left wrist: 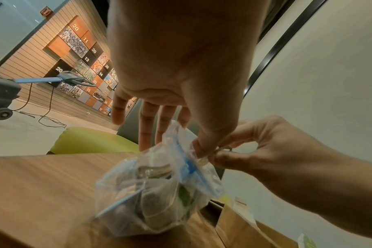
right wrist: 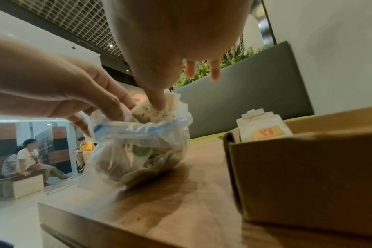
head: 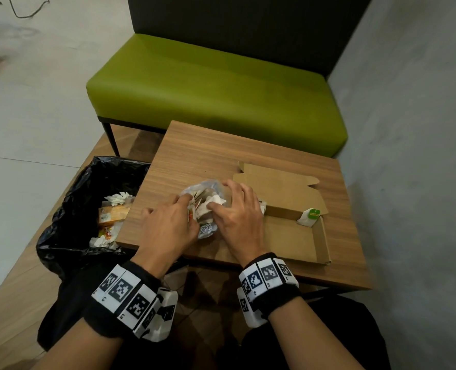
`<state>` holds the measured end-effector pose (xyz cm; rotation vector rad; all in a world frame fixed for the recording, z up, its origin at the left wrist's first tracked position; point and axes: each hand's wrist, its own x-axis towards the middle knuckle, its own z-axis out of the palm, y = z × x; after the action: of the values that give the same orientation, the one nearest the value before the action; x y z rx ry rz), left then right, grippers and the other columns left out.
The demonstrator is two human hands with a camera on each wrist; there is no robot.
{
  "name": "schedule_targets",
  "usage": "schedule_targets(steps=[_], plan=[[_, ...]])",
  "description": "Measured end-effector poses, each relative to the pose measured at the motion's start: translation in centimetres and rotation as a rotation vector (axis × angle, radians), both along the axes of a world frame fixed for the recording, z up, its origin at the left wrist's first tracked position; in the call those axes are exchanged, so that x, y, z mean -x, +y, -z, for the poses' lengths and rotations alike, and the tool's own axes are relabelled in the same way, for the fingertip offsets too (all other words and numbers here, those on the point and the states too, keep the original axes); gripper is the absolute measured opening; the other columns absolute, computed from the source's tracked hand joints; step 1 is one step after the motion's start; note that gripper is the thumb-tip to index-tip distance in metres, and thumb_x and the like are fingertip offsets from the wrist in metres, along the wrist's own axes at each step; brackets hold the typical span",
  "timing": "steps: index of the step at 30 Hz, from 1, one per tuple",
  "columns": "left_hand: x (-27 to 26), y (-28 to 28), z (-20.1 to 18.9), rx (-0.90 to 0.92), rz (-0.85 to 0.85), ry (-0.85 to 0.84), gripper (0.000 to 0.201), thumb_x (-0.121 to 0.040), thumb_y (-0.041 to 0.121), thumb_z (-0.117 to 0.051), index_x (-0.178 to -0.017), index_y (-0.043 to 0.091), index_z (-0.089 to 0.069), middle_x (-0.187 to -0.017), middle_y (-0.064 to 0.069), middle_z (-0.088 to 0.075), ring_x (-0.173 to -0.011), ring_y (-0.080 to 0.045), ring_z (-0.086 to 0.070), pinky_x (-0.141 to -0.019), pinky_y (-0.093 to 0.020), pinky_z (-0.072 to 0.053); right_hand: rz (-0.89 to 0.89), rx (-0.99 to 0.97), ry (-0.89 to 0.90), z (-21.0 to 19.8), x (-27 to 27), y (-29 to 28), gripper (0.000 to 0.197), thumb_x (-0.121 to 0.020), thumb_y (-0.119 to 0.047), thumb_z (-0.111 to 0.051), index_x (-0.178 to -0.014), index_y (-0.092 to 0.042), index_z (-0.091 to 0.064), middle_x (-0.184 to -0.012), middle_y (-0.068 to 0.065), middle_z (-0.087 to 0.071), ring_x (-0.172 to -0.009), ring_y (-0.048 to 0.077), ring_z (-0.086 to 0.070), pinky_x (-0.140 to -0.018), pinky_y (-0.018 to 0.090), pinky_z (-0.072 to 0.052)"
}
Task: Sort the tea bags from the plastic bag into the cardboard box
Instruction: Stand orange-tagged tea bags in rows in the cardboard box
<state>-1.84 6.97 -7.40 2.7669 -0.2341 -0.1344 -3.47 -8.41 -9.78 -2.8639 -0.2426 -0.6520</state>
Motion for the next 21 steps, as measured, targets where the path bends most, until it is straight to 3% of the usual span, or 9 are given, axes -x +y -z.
schedule_targets(steps=[4,7,11,14,17,21], plan=[[-0.2,-0.2,0.1,0.022,-0.029,0.012,0.056,-0.09,0.036,-0.056,-0.142,0.022,-0.04,-0.14,-0.001,-0.05,-0.118,-0.026,-0.055,-0.098,-0.051,-0.036,0.07,-0.142,-0.071,0.1,0.7,-1.2,0.017,-0.086,-0.03,-0.068,-0.098,-0.022,-0.076,-0.118,0.007,-0.063,-0.11,0.024,-0.053,-0.08,0.038,-0.054],[-0.3,-0.5,0.1,0.037,-0.014,0.057,0.057,-0.092,0.037,-0.057,-0.145,0.027,-0.037,-0.159,-0.007,-0.029,-0.131,-0.028,-0.047,-0.106,-0.054,-0.033,0.14,-0.246,-0.128,0.3,1.2,-2.0,0.017,-0.086,-0.029,-0.067,-0.098,-0.021,-0.076,-0.105,0.001,-0.065,-0.099,0.02,-0.053,-0.072,0.034,-0.052],[-0.1,-0.8,0.3,0.059,0.067,0.031,0.054,-0.094,0.04,-0.056,-0.144,0.033,-0.04,-0.164,-0.01,-0.012,-0.14,-0.029,-0.038,-0.112,-0.055,-0.029,0.229,-0.343,-0.152,0.2,2.0,-2.8,0.014,-0.086,-0.025,-0.07,-0.098,-0.021,-0.076,-0.098,-0.002,-0.062,-0.093,0.017,-0.052,-0.066,0.025,-0.043],[0.6,-1.1,0.5,0.152,0.128,-0.099,0.05,-0.091,0.036,-0.062,-0.139,0.029,-0.049,-0.162,-0.009,-0.02,-0.146,-0.028,-0.026,-0.112,-0.053,-0.029,0.254,-0.436,-0.105,-0.1,2.6,-3.6,0.012,-0.088,-0.022,-0.072,-0.099,-0.02,-0.075,-0.099,-0.002,-0.06,-0.094,0.014,-0.051,-0.066,0.02,-0.039],[1.2,-1.8,0.3,0.264,0.212,-0.256,0.047,-0.087,0.03,-0.066,-0.132,0.022,-0.055,-0.155,-0.008,-0.036,-0.142,-0.026,-0.033,-0.108,-0.048,-0.033,0.123,-0.506,0.073,-0.9,2.8,-4.6,0.011,-0.091,-0.023,-0.067,-0.099,-0.021,-0.075,-0.095,-0.007,-0.067,-0.09,0.013,-0.058,-0.074,0.035,-0.049],[1.8,-3.5,-0.5,0.358,0.367,-0.214,0.051,-0.09,0.031,-0.064,-0.138,0.022,-0.048,-0.145,0.0,-0.047,-0.137,-0.016,-0.039,-0.112,-0.042,-0.032,0.011,-0.478,0.373,-2.3,2.9,-5.8,0.01,-0.091,-0.03,-0.065,-0.097,-0.028,-0.073,-0.09,-0.012,-0.07,-0.087,0.013,-0.059,-0.077,0.038,-0.048]])
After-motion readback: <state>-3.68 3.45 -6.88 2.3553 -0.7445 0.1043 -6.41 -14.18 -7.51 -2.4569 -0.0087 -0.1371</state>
